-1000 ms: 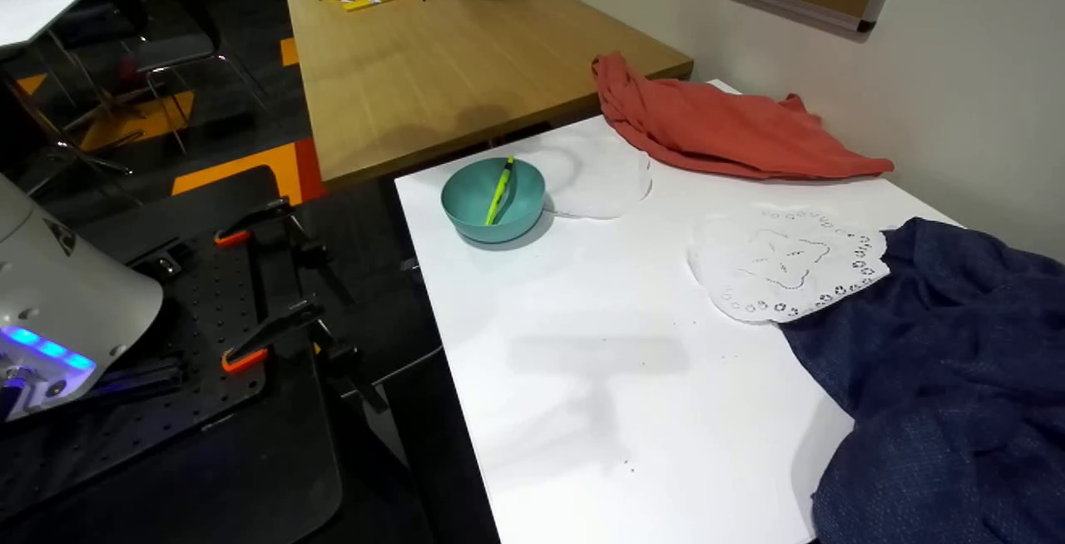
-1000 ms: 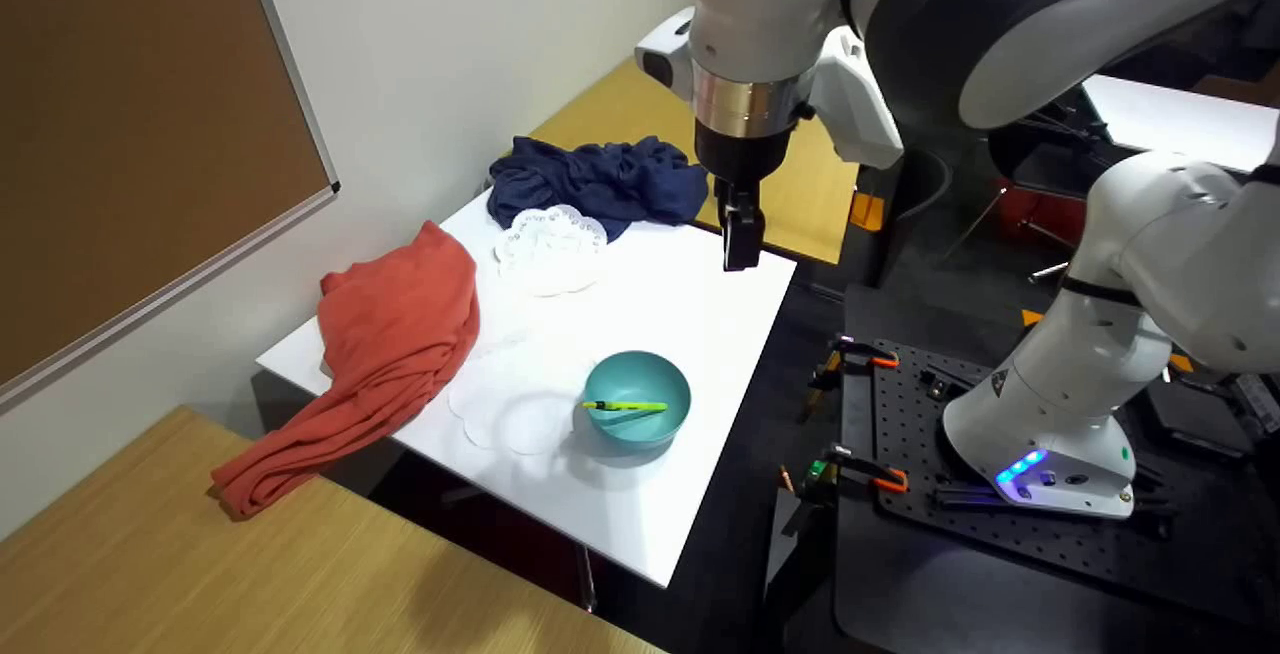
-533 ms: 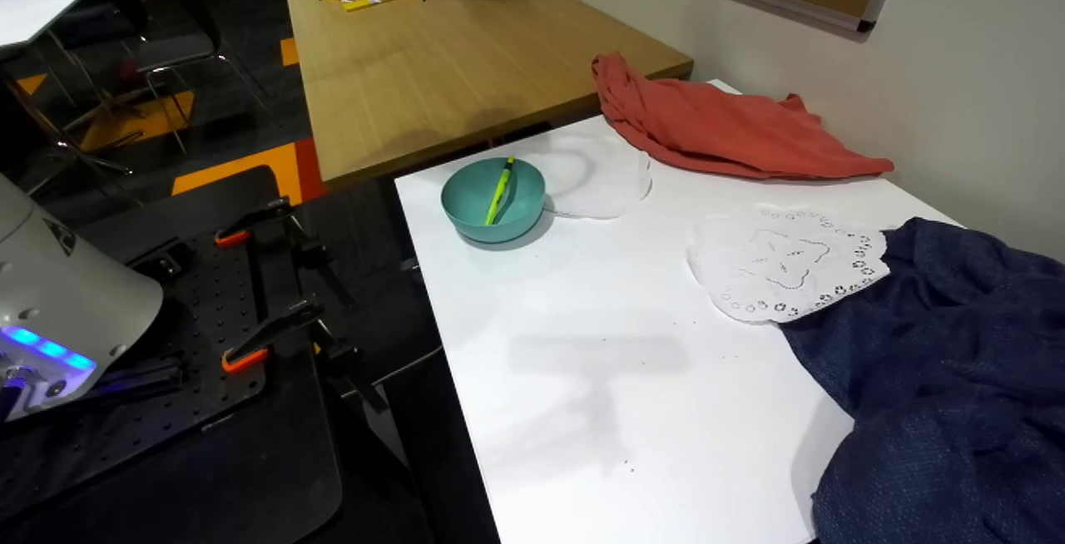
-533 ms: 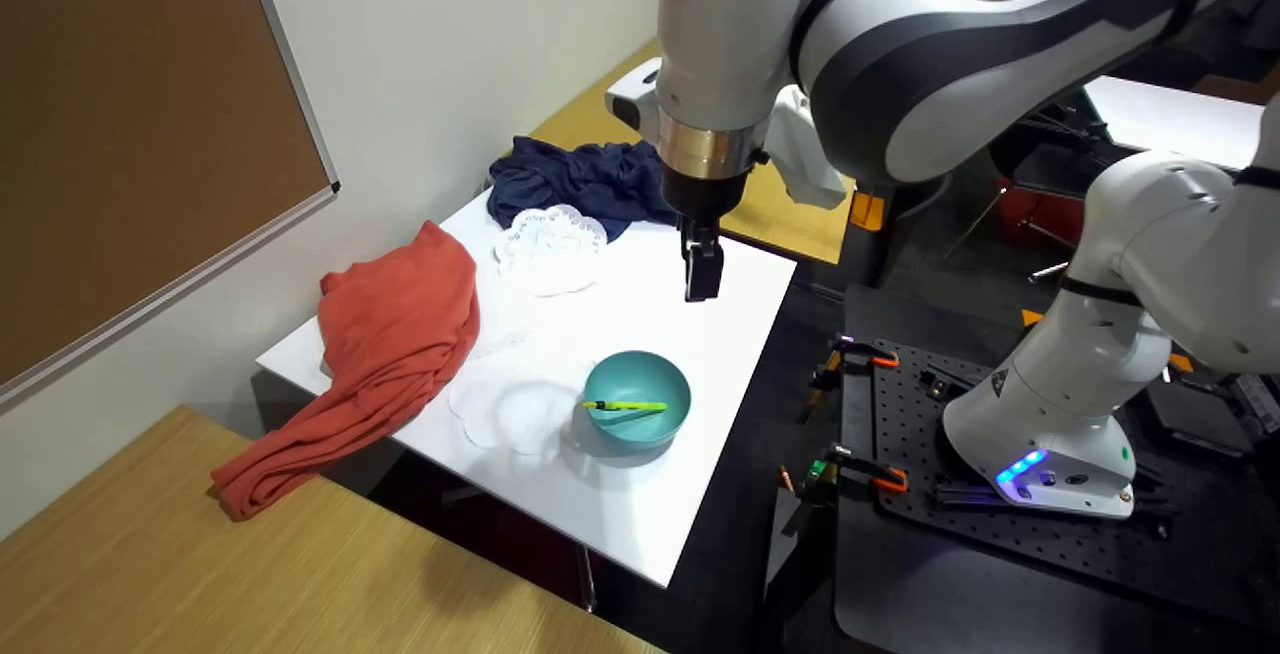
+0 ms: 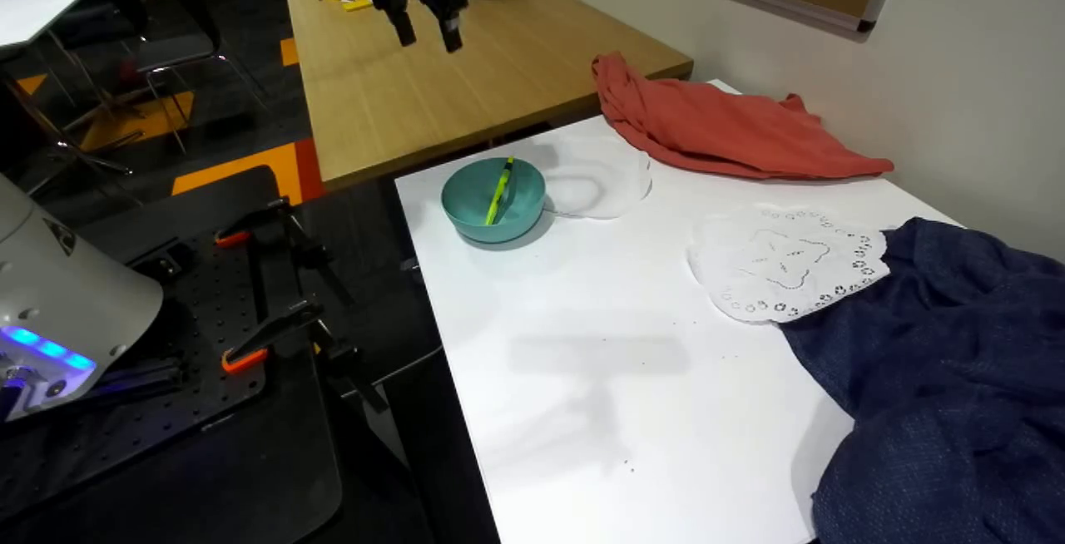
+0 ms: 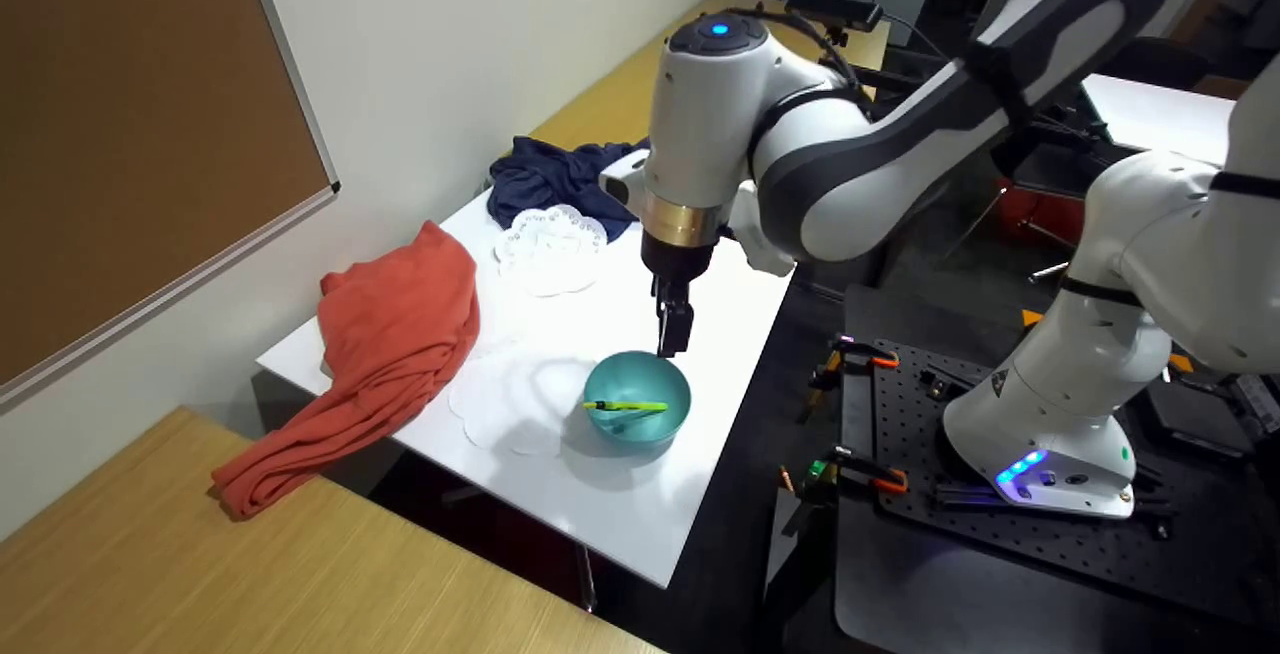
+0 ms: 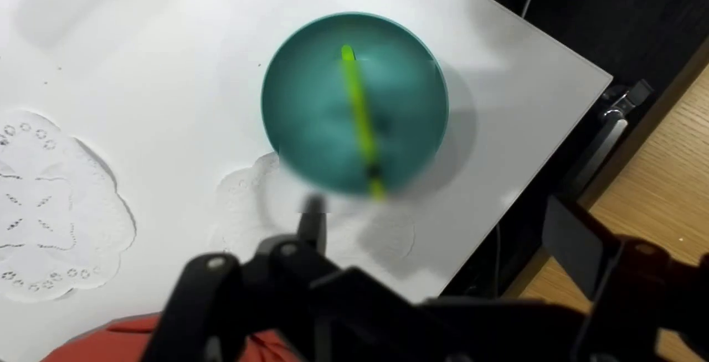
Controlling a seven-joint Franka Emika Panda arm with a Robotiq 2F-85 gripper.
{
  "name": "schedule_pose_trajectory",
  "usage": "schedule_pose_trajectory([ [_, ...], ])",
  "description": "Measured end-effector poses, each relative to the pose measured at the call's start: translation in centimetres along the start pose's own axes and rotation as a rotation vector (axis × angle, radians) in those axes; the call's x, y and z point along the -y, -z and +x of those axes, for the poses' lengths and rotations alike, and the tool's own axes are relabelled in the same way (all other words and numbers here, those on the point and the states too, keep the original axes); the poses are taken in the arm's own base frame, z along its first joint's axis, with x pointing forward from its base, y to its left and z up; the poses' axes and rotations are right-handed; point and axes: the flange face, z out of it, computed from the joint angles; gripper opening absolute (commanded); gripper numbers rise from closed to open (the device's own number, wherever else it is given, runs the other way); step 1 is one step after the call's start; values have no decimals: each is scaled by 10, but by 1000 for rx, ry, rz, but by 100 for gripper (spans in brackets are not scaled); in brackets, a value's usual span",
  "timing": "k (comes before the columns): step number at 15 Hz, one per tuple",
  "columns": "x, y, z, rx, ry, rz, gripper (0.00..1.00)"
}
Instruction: Take the pen out of the bowl and put it on the table
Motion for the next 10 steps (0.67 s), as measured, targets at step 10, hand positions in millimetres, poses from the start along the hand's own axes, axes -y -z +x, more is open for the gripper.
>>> schedule_pose_trajectory([
  [10, -18, -115, -2, -78, -32, 93, 100],
])
